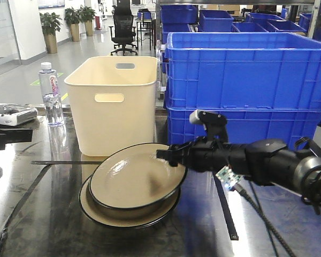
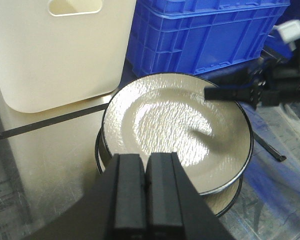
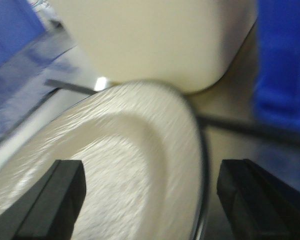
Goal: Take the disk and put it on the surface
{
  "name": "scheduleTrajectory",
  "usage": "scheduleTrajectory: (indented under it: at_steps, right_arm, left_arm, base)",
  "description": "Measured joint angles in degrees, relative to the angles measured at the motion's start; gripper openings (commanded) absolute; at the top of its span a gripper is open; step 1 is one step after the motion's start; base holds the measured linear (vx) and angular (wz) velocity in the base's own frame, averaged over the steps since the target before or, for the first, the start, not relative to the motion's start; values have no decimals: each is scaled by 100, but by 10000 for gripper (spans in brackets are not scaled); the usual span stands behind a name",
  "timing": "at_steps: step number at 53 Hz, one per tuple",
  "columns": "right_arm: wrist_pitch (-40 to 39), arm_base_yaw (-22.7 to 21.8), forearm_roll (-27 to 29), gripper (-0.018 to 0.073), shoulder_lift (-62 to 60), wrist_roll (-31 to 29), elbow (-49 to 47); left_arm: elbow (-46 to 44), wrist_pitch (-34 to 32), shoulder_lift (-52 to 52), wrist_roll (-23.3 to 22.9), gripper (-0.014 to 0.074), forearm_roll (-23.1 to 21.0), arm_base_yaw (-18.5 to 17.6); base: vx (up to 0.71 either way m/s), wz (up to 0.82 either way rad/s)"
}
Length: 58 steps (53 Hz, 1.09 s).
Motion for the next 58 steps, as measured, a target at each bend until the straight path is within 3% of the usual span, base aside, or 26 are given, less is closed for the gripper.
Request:
scheduleTrajectory:
  at_steps: [8, 13, 16, 21, 22, 29, 34, 41, 48, 58]
  right_arm:
    - [-395, -112, -718, 535, -473, -268, 0]
    - [-355, -183, -1309, 423, -786, -126, 0]
    - [-267, -215, -1691, 298, -991, 145, 0]
    - [-2, -276, -2643, -6, -1440, 1001, 0]
    - [91, -295, -2801, -17, -1509, 1246, 0]
    - [887, -418, -4690, -9, -2172, 3156, 0]
    - [1489, -463, -6138, -9, -2527, 4592, 0]
    - [1756, -463, -7804, -9, -3100, 5846, 417]
    - [1008, -491, -8312, -9, -4022, 6180, 1537]
    - [-1701, -491, -8374, -9, -5584, 6335, 4025]
  left_arm:
    - [0, 17, 0, 0, -6, 75, 0]
    - [0, 35, 0, -19, -4, 197, 0]
    - [0, 43, 0, -55, -2, 298, 0]
    - [0, 60, 0, -268, -2, 552, 0]
    - [0, 60, 0, -322, -2, 633, 0]
    - [0, 87, 0, -1071, -2, 1484, 0]
    - [0, 104, 0, -1775, -2, 2485, 0]
    - [216, -42, -230, -2496, -1, 3636, 0]
    - [1016, -870, -1061, -2598, -1, 3944, 5]
    - [2888, -2365, -2796, -2026, -1, 3842, 5]
  base:
    - [0, 0]
    - [0, 0]
    - [0, 0]
    - [0, 0]
    - [0, 0]
    - [0, 0]
    - [0, 0]
    - [0, 0]
    - [0, 0]
    - [0, 0]
